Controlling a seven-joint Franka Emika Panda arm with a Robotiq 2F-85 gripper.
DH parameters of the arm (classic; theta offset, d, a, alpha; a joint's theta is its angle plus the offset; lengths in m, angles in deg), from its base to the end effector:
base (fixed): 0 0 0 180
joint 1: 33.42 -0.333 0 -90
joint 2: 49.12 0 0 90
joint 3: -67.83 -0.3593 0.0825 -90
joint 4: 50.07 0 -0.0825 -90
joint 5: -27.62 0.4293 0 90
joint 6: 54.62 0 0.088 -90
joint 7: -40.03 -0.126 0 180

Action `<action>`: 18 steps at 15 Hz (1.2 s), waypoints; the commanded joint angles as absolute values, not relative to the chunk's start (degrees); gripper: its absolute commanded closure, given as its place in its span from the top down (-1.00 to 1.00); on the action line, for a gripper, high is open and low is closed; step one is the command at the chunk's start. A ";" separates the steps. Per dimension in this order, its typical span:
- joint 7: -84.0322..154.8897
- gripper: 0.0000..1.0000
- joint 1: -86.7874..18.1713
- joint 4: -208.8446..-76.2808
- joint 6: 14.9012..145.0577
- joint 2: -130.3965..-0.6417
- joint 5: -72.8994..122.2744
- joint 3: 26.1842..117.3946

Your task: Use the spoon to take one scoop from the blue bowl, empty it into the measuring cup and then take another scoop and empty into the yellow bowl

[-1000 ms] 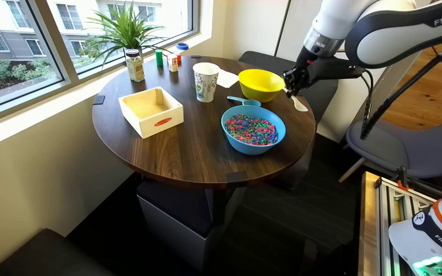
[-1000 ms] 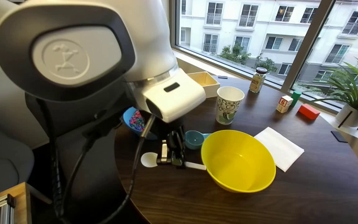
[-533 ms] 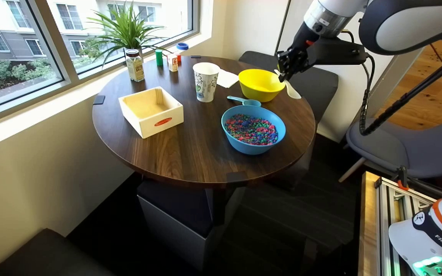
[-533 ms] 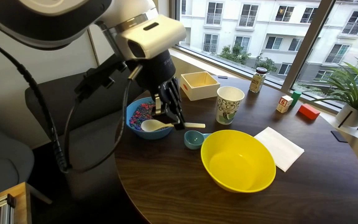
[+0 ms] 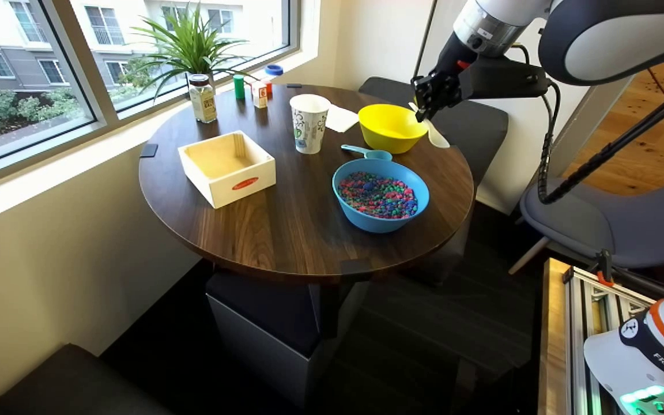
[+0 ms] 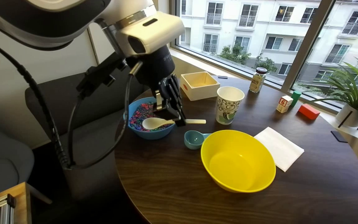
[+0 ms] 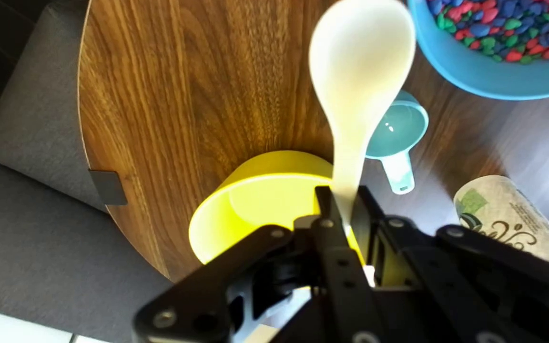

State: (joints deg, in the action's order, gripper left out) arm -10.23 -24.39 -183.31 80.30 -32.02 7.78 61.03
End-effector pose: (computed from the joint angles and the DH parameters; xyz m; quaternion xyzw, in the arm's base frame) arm 0.5192 -0.0265 0.4953 0.9142 -0.3387 0.2080 0.0797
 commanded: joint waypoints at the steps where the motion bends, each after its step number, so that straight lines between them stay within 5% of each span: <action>1: -12.44 -0.93 -24.39 -183.42 83.09 -32.23 1.48 59.45; 18: -38.23 -0.93 -30.03 -181.26 85.42 -41.06 -30.70 54.69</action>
State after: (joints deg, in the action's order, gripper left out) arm -32.62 -27.73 -182.86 87.09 -38.55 -25.46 53.99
